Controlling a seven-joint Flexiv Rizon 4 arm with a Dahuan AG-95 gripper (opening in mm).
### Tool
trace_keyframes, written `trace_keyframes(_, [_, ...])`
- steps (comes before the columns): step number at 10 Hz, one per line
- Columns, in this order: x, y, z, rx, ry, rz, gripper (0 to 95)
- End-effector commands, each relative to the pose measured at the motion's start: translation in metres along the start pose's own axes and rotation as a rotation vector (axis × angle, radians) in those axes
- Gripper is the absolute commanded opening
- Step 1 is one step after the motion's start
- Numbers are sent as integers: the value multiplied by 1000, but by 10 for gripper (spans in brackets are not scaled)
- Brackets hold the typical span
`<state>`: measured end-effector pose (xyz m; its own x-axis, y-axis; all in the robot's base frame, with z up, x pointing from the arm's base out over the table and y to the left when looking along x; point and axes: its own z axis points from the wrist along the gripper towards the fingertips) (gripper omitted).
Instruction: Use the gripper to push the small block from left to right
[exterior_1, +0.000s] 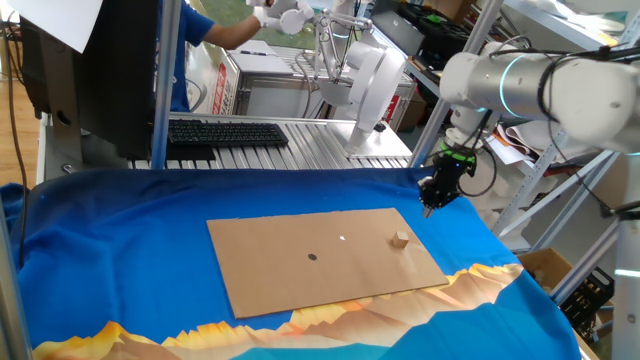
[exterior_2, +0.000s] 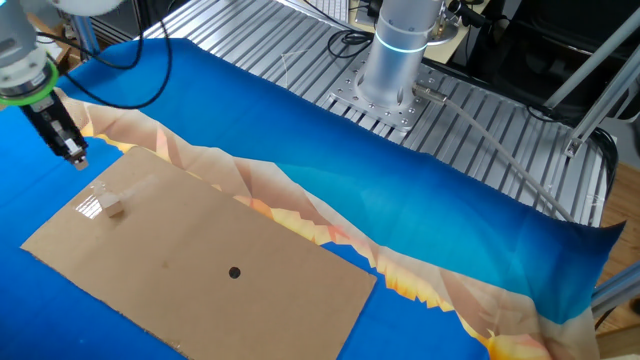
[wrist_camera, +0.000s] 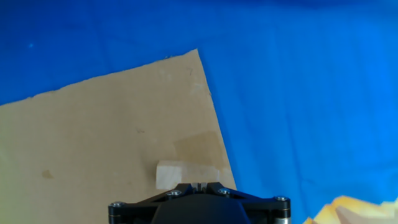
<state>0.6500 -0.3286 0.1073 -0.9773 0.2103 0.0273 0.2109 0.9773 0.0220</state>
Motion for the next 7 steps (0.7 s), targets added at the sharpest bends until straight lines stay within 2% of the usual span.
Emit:
trace_keyframes(1, [-11,6,7,-2,-11,-21,0])
trace_keyframes(2, [-14,10,11,9,-10,-30,0])
trace_keyframes(5, [-20,18,21,11,-8,-37,0])
trace_keyframes(7, [-22,18,26,6,-7,-41,0])
